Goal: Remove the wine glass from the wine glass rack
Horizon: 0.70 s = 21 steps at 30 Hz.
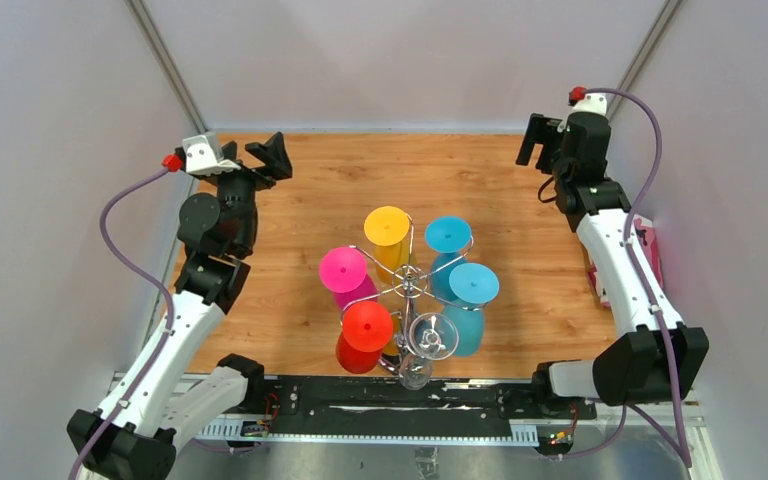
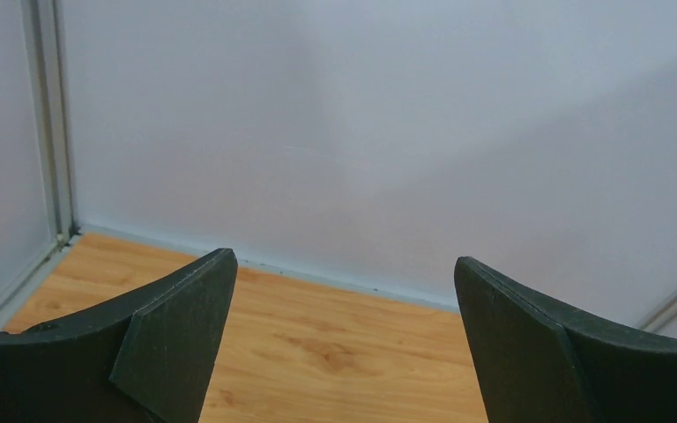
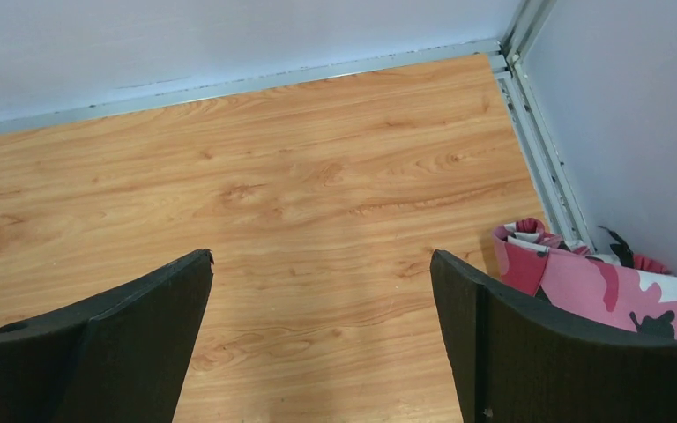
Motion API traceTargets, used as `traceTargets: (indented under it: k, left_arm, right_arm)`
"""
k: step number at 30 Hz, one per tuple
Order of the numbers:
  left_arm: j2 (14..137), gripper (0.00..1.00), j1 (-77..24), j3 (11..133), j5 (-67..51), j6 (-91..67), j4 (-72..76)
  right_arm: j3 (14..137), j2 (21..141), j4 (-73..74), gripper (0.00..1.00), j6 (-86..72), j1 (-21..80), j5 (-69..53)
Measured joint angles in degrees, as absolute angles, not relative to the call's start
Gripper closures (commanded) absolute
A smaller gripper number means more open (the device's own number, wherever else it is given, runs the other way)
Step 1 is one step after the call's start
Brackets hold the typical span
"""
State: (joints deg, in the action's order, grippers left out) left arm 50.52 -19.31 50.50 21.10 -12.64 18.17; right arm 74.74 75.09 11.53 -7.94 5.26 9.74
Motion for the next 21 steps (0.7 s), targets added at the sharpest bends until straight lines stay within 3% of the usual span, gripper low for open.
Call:
traceTargets:
  k: [6,15,21]
  left_arm:
    - [50.7,0.00,-19.3,52.9,18.9,-19.9,17.8]
    - [51.6,0.00,-19.3,58.5,14.1,-21.4,18.3]
    - [60.8,0.00,-19.3,75.8,7.9,-21.7,9.4]
  right_arm:
    - [73.6,74.0,10.5,0.00,-12.9,4.7,8.0]
    - [77.7,77.3,8.7,0.01,-20.3,-3.4,-15.1]
    - [84.9,78.2,11.1,0.01,-21.5,-3.5,-18.5]
